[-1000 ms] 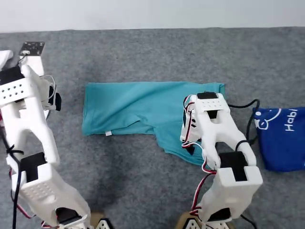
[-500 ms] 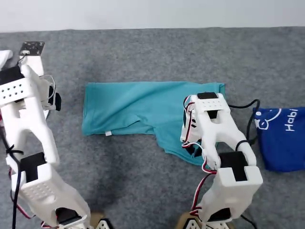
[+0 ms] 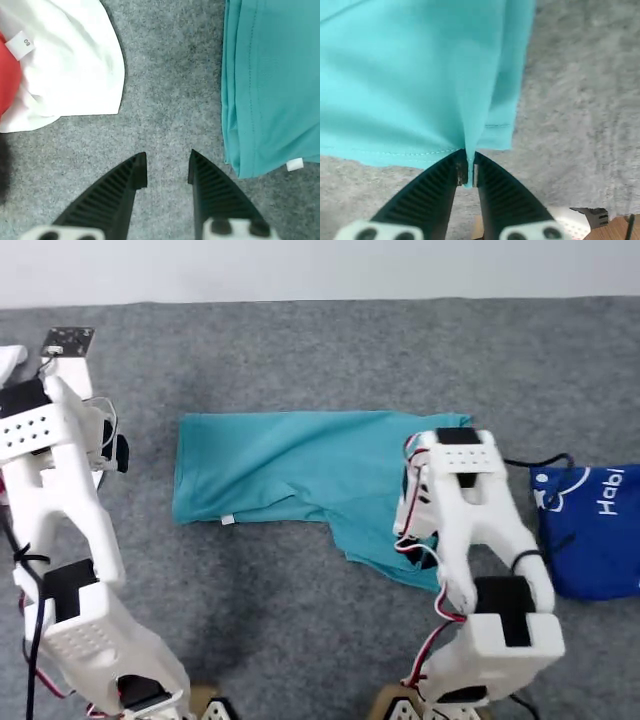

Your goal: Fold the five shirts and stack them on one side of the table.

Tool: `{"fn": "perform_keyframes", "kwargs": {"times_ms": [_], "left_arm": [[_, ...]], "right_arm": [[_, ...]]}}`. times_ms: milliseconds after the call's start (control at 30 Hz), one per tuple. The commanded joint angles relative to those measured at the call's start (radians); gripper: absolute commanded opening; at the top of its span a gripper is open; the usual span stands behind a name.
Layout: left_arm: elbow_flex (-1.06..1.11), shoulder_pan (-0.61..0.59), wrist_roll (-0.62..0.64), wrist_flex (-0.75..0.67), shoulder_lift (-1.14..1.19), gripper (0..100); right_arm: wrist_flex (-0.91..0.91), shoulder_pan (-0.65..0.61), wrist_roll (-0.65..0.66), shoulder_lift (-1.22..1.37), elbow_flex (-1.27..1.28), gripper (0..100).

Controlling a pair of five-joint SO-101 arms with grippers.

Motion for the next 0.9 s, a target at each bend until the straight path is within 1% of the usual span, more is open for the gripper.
{"fn": "perform_keyframes", "kwargs": {"times_ms": [0,267,467,667,733,867], "left_arm": [[-0.004,0.008,0.002,-0.014,-0.058,15],[-0.004,0.008,0.002,-0.012,-0.063,15],[-0.004,0.008,0.002,-0.011,-0.068,15],[-0.004,0.015,0.002,0.015,-0.068,15],[-0.004,0.018,0.002,0.015,-0.068,15],[-0.004,0.029,0.002,0.009,-0.068,15]], "right_arm": [[0.013,0.045,0.040,-0.058,-0.044,0.9],[-0.005,0.053,0.055,-0.058,0.080,0.9],[-0.041,0.091,0.063,-0.058,0.123,0.9],[-0.084,0.062,0.063,-0.058,0.123,1.3],[-0.090,0.053,0.063,-0.062,0.118,4.1],[-0.079,0.019,0.063,-0.068,0.117,20.8]]}}
